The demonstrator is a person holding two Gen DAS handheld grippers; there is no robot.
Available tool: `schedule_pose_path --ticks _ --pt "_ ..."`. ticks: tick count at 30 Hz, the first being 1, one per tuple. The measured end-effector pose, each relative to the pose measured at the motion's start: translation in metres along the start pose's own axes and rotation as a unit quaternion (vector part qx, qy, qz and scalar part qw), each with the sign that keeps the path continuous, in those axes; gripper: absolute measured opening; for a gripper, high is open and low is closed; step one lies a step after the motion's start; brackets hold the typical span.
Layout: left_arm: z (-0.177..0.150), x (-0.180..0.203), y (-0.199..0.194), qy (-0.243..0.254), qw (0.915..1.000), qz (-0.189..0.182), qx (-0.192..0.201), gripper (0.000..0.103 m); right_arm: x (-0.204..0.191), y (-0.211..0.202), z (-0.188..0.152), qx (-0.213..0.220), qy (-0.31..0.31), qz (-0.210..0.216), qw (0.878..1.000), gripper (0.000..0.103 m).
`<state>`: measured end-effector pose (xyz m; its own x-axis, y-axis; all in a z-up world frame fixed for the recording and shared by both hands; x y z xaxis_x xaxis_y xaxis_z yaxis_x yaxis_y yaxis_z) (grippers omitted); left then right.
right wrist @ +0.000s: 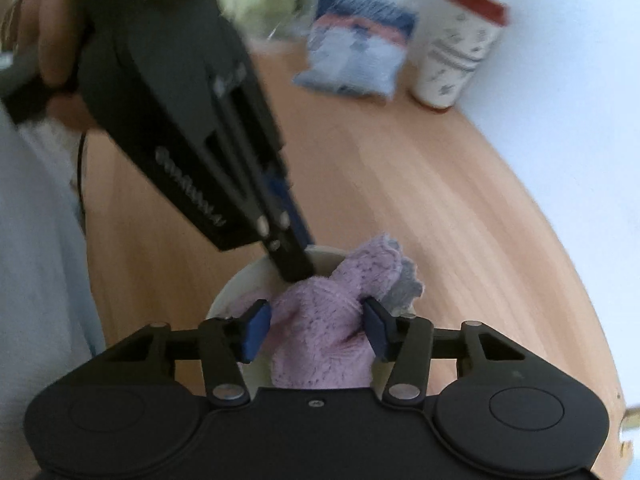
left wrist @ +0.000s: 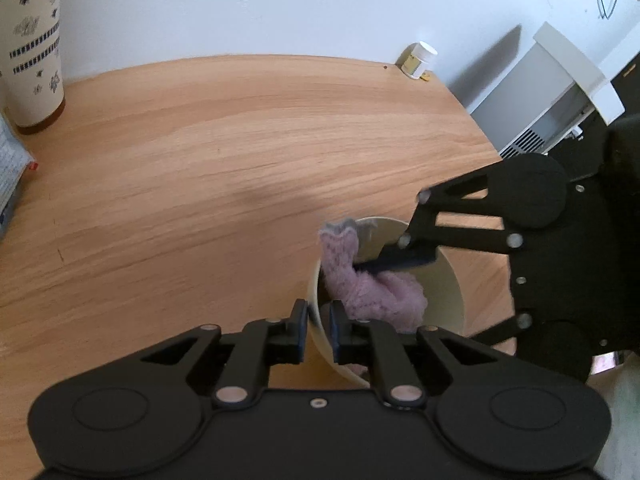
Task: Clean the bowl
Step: 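Wipe the bowl's inside with the cloth in the right gripper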
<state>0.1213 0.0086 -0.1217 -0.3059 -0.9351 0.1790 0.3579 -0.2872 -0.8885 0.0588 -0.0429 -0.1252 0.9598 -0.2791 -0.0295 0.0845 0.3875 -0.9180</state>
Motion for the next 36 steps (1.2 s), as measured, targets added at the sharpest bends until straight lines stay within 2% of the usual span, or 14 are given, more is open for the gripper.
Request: schedule_pose_path --ticks 5,7,9,10,14,18,25,30,36 --pt "-0.001 -0.001 0.0 -0.01 0.9999 0.004 0.01 0.008 0.002 0.011 -0.003 -0.013 0.003 -0.008 1.0 0.027" --pt "-0.001 -0.001 0.0 -0.013 0.9999 0.002 0.01 0.008 0.006 0.008 -0.003 -0.007 0.029 -0.01 0.999 0.024" --pt "-0.001 -0.002 0.0 -0.017 0.9998 -0.002 0.007 0.008 0.012 -0.004 -0.003 0.016 0.07 -0.01 0.997 0.024" --pt "-0.002 -0.002 0.0 -0.018 0.9998 -0.005 0.006 0.008 0.018 -0.018 -0.004 0.045 0.104 -0.01 0.994 0.024" --pt "-0.004 0.001 -0.001 0.004 0.9998 -0.017 -0.003 0.008 0.021 -0.039 -0.001 0.105 0.132 -0.003 0.986 0.024" --pt "-0.003 0.0 0.001 0.021 0.9997 -0.007 -0.006 0.008 0.015 -0.024 0.003 0.093 0.099 -0.007 0.991 0.024" --pt "-0.001 0.003 0.003 0.016 0.9998 -0.008 -0.003 0.008 0.015 -0.01 0.016 0.058 0.062 -0.009 0.996 0.024" --pt "-0.001 0.004 0.003 0.015 0.9998 -0.009 -0.001 0.008 0.016 -0.001 0.005 0.037 0.059 -0.008 0.998 0.024" --pt "-0.001 0.006 0.003 0.022 0.9997 0.007 0.001 0.008 0.011 0.018 -0.003 0.001 0.062 -0.01 0.998 0.024"
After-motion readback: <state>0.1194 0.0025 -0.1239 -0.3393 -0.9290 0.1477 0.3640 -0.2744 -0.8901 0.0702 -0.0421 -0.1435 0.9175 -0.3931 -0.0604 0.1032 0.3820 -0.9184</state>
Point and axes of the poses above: each gripper's, at about its wrist camera, not at the fingertips, and y roughly the way its jaws point, x to its right, z to its top, the point moved 7 cm from there along y, roughly the way its jaws point, and after that the axes turned 10 degrees about z, right-handed, at the moved point
